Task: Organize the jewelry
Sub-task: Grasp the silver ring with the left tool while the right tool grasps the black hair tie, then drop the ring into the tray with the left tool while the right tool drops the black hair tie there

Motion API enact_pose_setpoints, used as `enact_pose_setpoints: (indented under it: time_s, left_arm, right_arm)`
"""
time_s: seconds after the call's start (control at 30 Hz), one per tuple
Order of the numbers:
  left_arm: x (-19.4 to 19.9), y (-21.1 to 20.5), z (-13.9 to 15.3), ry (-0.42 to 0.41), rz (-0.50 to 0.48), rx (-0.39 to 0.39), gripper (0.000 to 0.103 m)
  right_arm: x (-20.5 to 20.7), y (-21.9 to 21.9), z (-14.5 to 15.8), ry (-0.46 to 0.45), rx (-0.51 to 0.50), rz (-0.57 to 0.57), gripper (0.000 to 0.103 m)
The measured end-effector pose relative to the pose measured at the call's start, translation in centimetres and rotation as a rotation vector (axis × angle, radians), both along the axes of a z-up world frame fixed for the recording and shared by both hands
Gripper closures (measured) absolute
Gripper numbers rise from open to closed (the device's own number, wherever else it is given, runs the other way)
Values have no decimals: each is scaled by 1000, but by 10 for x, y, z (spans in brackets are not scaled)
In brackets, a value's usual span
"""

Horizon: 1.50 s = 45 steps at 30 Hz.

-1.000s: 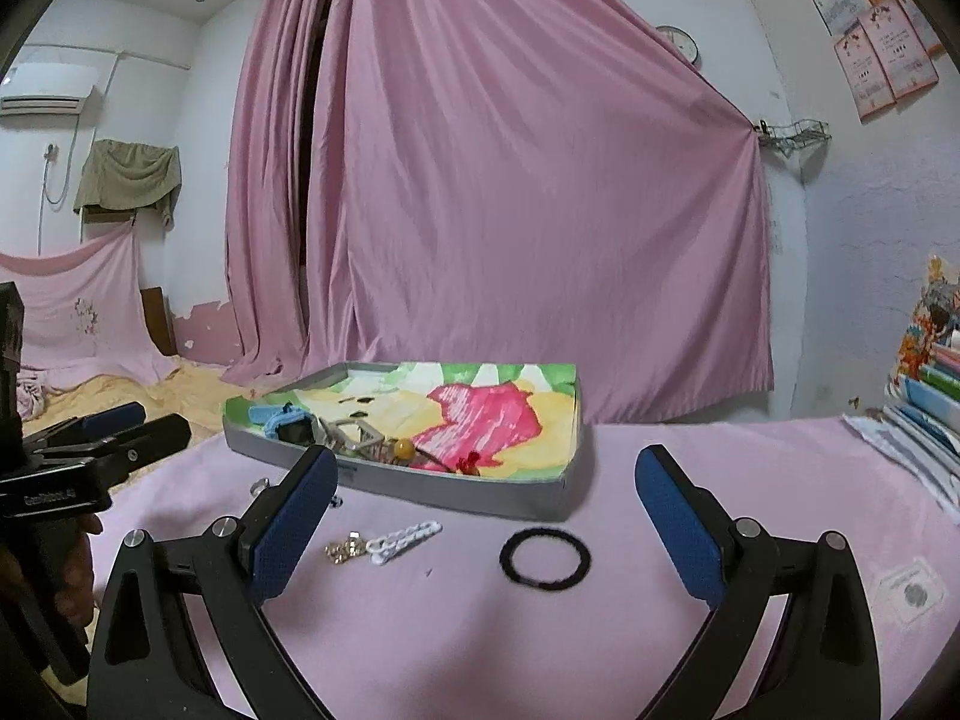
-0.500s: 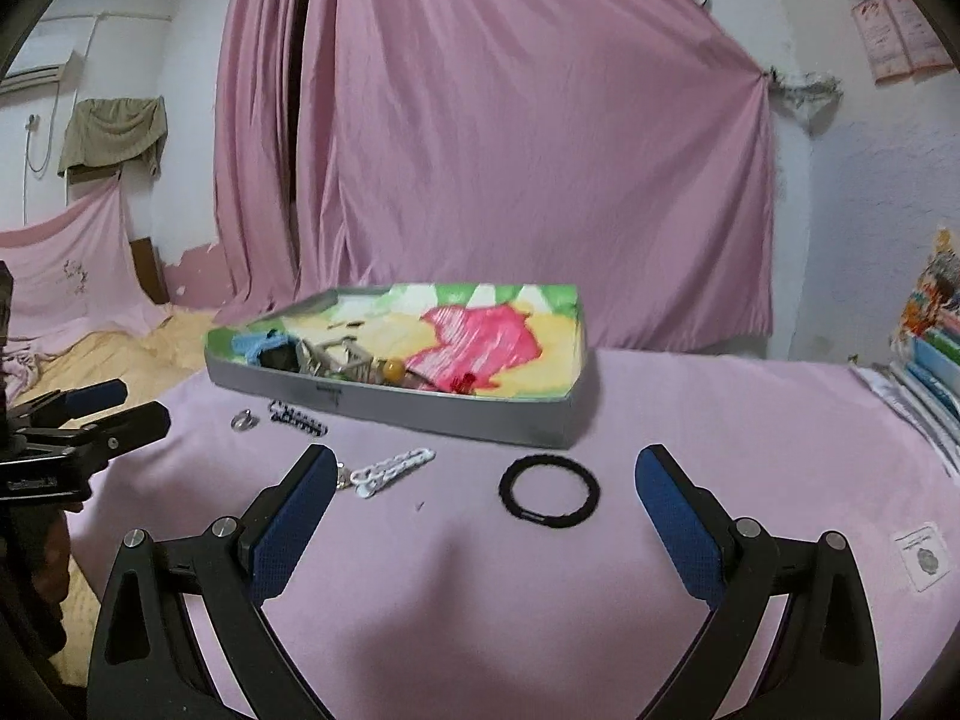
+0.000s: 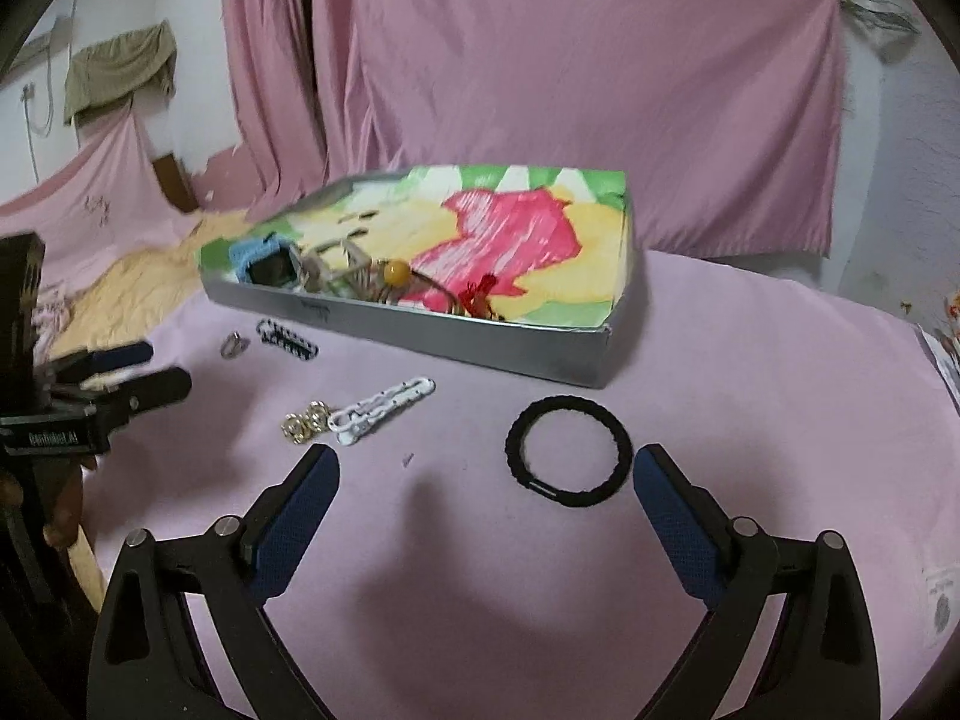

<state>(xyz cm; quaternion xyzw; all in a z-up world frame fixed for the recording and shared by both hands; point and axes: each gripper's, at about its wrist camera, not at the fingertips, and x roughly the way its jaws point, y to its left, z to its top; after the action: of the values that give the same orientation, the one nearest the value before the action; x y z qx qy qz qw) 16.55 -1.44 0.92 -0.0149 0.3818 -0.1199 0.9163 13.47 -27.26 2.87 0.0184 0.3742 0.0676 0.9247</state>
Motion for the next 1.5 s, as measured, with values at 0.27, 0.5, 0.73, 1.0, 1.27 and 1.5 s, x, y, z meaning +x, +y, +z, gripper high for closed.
enact_pose_setpoints:
  time_s: [0.27, 0.5, 0.73, 1.0, 1.27, 1.5]
  left_arm:
    - [19, -6, -1, 52, -23, 12, 21]
    - [34, -10, -8, 95, -25, 27, 37]
    - [45, -16, -8, 95, -5, 69, 52]
    - [45, -14, -7, 81, 7, 101, 82]
    - [36, -21, -6, 72, -45, 82, 84]
    - [22, -29, -6, 57, -129, -12, 84]
  right_arm:
    - [18, 2, -7, 65, -20, 38, 44]
    - [30, 2, -14, 114, 0, 52, 58]
    - [32, 6, -14, 125, -31, 67, 60]
    - [30, 3, -14, 114, -37, 73, 76]
    - [29, 12, -13, 102, -45, 134, 98]
    - [25, 15, -11, 91, 4, 156, 98]
